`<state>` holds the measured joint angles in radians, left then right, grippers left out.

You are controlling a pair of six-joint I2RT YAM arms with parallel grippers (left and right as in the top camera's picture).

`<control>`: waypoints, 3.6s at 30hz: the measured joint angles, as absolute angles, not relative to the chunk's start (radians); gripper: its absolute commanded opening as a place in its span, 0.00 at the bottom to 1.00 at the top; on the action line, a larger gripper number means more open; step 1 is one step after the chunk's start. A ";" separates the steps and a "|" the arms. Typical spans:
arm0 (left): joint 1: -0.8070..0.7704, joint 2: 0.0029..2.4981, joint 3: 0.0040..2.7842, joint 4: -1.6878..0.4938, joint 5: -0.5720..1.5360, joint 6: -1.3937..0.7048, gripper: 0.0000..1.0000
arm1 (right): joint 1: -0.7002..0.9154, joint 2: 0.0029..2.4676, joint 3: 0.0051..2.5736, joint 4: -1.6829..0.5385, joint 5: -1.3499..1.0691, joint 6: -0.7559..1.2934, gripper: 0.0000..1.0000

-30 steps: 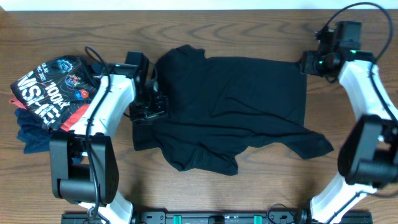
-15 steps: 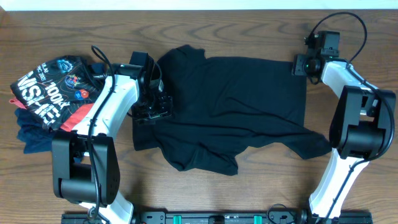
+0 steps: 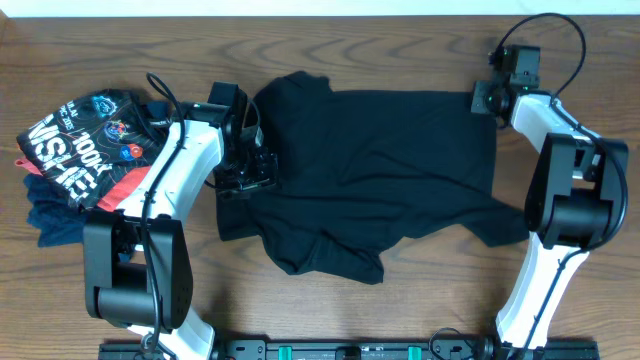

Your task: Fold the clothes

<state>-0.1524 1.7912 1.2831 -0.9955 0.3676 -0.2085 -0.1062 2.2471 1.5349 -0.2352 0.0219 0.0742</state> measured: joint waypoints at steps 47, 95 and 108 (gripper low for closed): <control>-0.661 1.792 1.171 -0.764 0.471 -0.455 0.68 | -0.316 2.140 1.976 -1.481 0.214 0.317 0.61; -0.643 1.597 1.084 -0.884 0.267 -0.411 0.06 | -0.316 2.135 1.882 -1.541 0.197 0.273 0.61; -0.538 1.570 1.085 -0.962 0.189 -0.410 0.06 | -0.317 2.135 1.583 -1.403 0.020 0.177 0.61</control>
<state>-0.5385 1.5700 1.0855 -0.9615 0.1894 -0.4099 -0.3168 2.1349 1.5833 -1.4029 0.0200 0.1768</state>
